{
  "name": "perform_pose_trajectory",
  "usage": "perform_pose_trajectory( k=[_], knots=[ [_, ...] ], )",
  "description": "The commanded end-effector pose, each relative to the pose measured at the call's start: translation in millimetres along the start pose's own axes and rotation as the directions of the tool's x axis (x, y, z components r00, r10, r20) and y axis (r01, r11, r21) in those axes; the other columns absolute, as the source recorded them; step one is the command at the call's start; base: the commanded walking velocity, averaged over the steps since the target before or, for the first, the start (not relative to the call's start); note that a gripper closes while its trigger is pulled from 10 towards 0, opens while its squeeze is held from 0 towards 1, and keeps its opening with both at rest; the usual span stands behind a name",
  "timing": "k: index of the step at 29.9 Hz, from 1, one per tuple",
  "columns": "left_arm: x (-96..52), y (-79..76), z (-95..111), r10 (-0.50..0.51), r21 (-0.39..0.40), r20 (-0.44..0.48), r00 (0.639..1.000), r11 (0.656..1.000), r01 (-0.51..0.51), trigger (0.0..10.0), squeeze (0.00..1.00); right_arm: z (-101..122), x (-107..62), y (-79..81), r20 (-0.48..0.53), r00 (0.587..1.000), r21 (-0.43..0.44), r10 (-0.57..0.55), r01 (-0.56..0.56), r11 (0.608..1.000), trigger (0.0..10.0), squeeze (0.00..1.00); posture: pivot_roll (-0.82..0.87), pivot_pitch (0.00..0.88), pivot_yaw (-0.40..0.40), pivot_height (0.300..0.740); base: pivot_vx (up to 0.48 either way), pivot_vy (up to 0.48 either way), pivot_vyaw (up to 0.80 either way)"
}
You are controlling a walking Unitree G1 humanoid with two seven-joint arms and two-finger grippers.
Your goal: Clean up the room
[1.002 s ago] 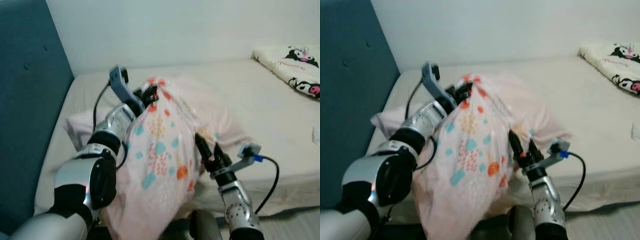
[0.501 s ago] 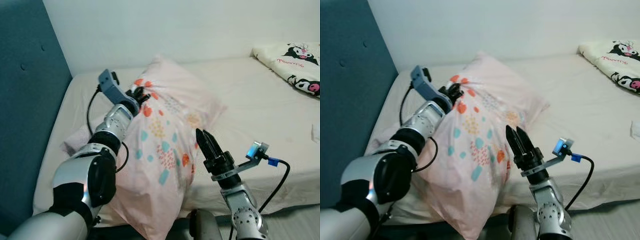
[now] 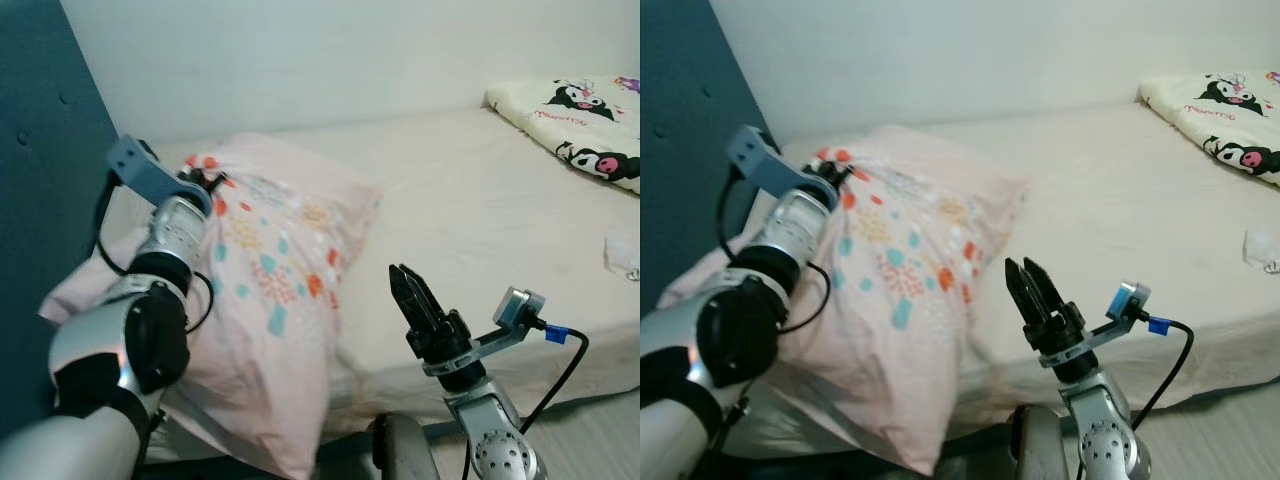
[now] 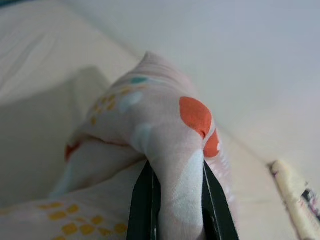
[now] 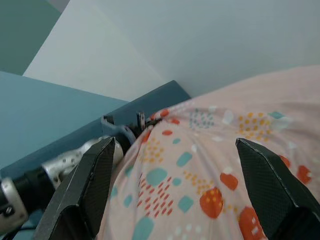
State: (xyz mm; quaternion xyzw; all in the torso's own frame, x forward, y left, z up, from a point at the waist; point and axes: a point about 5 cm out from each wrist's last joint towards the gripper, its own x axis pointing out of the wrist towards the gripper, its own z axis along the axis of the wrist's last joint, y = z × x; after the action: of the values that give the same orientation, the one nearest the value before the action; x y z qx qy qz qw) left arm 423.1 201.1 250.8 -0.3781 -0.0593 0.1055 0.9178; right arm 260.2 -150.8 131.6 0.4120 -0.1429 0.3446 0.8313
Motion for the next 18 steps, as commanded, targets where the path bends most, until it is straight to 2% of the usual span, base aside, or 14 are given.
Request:
perform_pose_trajectory(
  k=[1, 2, 4, 8, 10, 13, 16, 17, 18],
  knots=[
    [3.5, -11.9, 39, -0.017, -0.046, 0.153, 0.988, 0.999, 0.025, 0.0, 0.0, -2, 2.1, 3.6, -0.004, 1.0, 0.013, 0.011, -0.011, 1.0, 10.0, 0.0, -0.22, 0.035, 0.083, 0.3, 0.0, 0.0, 0.0],
    [4.2, -21.6, 52, -0.028, -0.074, 0.187, 0.982, 0.996, 0.042, 0.0, 0.0, -2, 1.6, 5.0, -0.007, 1.0, 0.015, 0.01, -0.01, 1.0, 10.0, 0.0, -0.22, 0.038, 0.085, 0.3, 0.0, 0.0, 0.0],
    [4.2, -24.8, 55, -0.033, -0.081, 0.196, 0.98, 0.995, 0.05, 0.0, 0.0, -2, 1.5, 5.3, -0.007, 1.0, 0.015, 0.009, -0.009, 1.0, 10.0, 0.0, -0.22, 0.038, 0.085, 0.3, 0.0, 0.0, 0.0],
    [4.2, -23.0, 62, 0.004, -0.089, 0.222, 0.975, 0.996, 0.016, 0.0, 0.0, -2, 0.9, 6.9, -0.017, 1.0, 0.011, 0.006, -0.006, 1.0, 10.0, 0.0, -0.23, 0.042, 0.095, 0.3, 0.0, 0.0, 0.0],
    [3.9, -10.2, 60, 0.066, -0.09, 0.219, 0.974, 0.995, -0.047, 0.0, 0.0, -3, 0.0, 7.2, -0.018, 1.0, 0.01, -0.001, 0.001, 1.0, 10.0, 0.0, -0.23, 0.045, 0.097, 0.3, 0.0, 0.0, 0.0],
    [1.4, 20.4, 43, 0.158, -0.029, 0.181, 0.971, 0.987, -0.155, 0.0, 0.0, -7, -2.5, 7.1, -0.034, 0.999, 0.01, -0.02, 0.02, 1.0, 10.0, 0.0, -0.23, 0.051, 0.094, 0.3, 0.0, 0.0, 0.0],
    [0.3, 28.1, 39, 0.177, -0.01, 0.171, 0.969, 0.984, -0.178, 0.0, 0.0, -8, -2.9, 7.4, -0.039, 0.999, 0.01, -0.022, 0.023, 1.0, 10.0, 0.0, -0.23, 0.051, 0.094, 0.3, 0.0, 0.0, 0.0],
    [-1.6, 39.2, 28, 0.18, 0.046, 0.138, 0.974, 0.981, -0.188, 0.0, 0.0, -9, -3.4, 7.8, -0.046, 0.999, 0.01, -0.025, 0.025, 1.0, 10.0, 0.0, -0.23, 0.053, 0.094, 0.3, 0.0, 0.0, 0.0],
    [-1.6, 39.2, 28, 0.18, 0.046, 0.138, 0.974, 0.981, -0.188, 0.0, 0.0, -9, -3.4, 7.8, -0.046, 0.999, 0.01, -0.025, 0.025, 1.0, 10.0, 0.0, -0.23, 0.053, 0.094, 0.3, 0.0, 0.0, 0.0]
  ],
)
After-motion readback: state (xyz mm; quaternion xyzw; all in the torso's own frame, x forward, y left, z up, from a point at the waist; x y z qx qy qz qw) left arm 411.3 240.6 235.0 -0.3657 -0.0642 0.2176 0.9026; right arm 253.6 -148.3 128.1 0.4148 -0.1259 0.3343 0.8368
